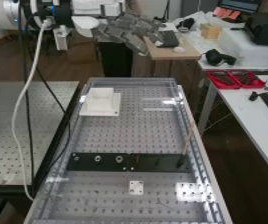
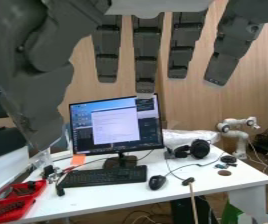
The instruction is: Grab the paper clip and place it in the clear container
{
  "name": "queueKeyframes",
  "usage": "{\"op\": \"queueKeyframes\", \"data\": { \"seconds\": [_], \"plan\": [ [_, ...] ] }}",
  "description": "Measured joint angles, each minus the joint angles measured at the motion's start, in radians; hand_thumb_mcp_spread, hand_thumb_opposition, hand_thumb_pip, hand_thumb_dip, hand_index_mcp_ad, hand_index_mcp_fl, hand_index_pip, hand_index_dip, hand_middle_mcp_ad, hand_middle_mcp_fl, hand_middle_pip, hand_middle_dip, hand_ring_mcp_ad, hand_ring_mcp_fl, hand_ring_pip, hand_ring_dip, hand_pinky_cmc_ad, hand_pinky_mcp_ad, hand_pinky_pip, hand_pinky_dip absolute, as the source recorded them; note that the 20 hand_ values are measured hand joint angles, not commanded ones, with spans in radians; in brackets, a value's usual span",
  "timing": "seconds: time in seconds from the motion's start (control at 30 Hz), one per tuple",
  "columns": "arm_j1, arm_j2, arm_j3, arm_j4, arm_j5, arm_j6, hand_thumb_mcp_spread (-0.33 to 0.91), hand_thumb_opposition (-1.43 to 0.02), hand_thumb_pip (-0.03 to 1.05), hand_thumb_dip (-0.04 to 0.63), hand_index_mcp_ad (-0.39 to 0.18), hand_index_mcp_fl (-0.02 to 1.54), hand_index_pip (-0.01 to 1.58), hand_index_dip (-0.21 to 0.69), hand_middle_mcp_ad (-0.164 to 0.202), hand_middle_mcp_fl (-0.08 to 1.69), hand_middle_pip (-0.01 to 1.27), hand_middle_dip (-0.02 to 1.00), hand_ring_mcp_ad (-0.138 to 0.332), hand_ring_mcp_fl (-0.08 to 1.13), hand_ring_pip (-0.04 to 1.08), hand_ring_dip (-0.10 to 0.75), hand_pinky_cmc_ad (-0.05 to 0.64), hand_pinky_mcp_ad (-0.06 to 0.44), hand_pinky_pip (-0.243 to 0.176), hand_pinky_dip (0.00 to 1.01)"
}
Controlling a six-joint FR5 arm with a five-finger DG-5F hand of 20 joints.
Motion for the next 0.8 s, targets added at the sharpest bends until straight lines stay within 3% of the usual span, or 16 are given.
{"op": "queueKeyframes", "data": {
  "seconds": [0.23, 0.47, 0.6, 0.8],
  "plan": [
    [-0.008, 0.007, 0.003, -0.009, -0.011, -0.03, 0.26, -0.78, 0.57, 0.204, -0.138, 0.38, 0.1, -0.117, 0.058, 0.33, 0.13, 0.42, 0.133, 0.13, 0.14, 0.274, 0.417, 0.33, -0.089, 0.54],
    [-0.016, 0.006, 0.001, 0.0, -0.03, -0.024, 0.26, -0.78, 0.57, 0.204, -0.138, 0.34, 0.1, -0.117, 0.061, 0.32, 0.13, 0.42, 0.131, 0.12, 0.14, 0.274, 0.417, 0.33, -0.089, 0.54],
    [-0.021, -0.004, 0.011, -0.008, -0.046, -0.023, 0.26, -0.78, 0.57, 0.204, -0.14, 0.32, 0.1, -0.117, 0.061, 0.19, 0.13, 0.41, 0.133, 0.12, 0.14, 0.274, 0.417, 0.33, -0.089, 0.54],
    [-0.026, -0.004, 0.018, -0.012, -0.055, -0.029, 0.26, -0.78, 0.57, 0.204, -0.14, 0.33, 0.1, -0.117, 0.061, 0.15, 0.14, 0.36, 0.133, 0.12, 0.14, 0.274, 0.417, 0.33, -0.089, 0.54]
  ]
}}
